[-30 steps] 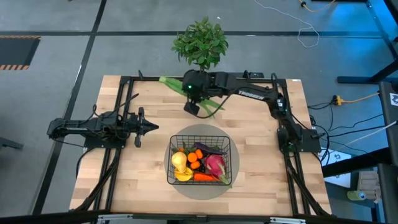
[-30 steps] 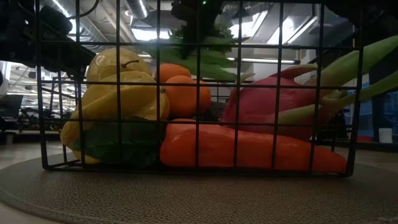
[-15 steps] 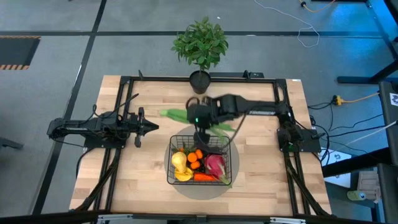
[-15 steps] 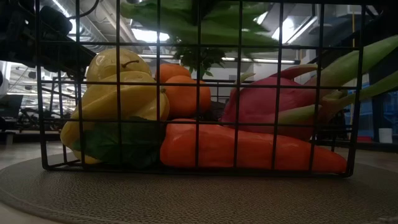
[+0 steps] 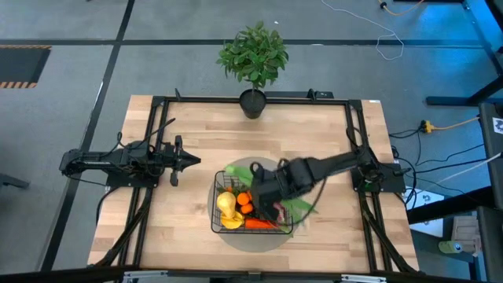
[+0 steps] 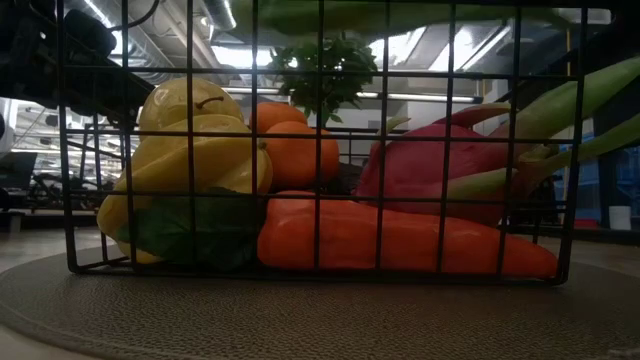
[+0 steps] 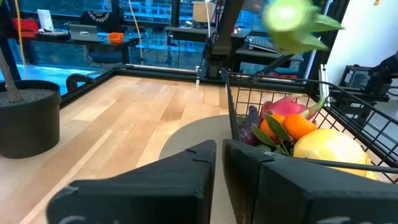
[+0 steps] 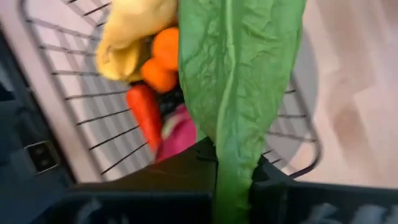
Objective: Build produce basket
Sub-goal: Put the lettuce into the black wire basket
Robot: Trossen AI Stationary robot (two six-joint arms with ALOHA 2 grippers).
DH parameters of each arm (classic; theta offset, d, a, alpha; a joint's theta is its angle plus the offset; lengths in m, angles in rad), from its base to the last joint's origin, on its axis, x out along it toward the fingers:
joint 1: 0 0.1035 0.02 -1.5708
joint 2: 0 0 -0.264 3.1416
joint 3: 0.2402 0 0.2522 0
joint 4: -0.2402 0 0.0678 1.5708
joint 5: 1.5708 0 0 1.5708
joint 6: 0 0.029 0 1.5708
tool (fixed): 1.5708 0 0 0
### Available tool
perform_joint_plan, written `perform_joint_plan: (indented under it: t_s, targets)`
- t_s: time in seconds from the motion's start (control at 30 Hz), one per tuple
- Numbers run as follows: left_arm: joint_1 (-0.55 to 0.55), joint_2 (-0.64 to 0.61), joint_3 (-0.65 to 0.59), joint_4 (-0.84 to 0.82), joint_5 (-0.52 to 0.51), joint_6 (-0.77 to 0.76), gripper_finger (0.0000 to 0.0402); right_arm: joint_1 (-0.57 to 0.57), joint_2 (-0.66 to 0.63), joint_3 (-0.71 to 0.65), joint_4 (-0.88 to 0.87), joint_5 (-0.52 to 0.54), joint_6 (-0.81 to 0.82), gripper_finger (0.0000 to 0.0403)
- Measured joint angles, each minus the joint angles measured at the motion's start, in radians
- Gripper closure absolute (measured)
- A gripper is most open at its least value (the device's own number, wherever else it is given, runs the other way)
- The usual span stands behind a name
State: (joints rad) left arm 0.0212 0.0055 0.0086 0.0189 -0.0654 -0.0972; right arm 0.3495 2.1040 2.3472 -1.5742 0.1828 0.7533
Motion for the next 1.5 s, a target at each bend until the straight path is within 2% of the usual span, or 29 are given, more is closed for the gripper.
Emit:
perform_joint_plan:
  t_s: [0.3, 0.37, 0.47, 0.53, 0.73, 1.07, 1.5]
  targets:
    - [0.0, 0.0, 0.0, 0.0, 0.0, 0.0, 0.0395, 0.066, 0.004, -0.074, 0.036, -0.002, 0.103, 0.0397]
    - [0.0, 0.0, 0.0, 0.0, 0.0, 0.0, 0.0398, 0.054, 0.005, -0.121, 0.108, -0.046, 0.109, 0.0397]
    - [0.0, 0.0, 0.0, 0.0, 0.0, 0.0, 0.0401, 0.028, 0.006, -0.188, 0.221, -0.139, 0.036, 0.0397]
    - [0.0, 0.0, 0.0, 0.0, 0.0, 0.0, 0.04, 0.012, 0.006, -0.223, 0.268, -0.157, 0.002, 0.0397]
    - [0.0, 0.0, 0.0, 0.0, 0.0, 0.0, 0.0389, -0.036, 0.006, -0.261, 0.235, -0.171, 0.044, 0.0397]
    - [0.0, 0.0, 0.0, 0.0, 0.0, 0.0, 0.0373, -0.103, 0.006, -0.384, 0.308, -0.355, 0.054, 0.0397]
    - [0.0, 0.0, 0.0, 0.0, 0.0, 0.0, 0.0377, -0.117, 0.006, -0.317, 0.375, -0.299, -0.006, 0.0397]
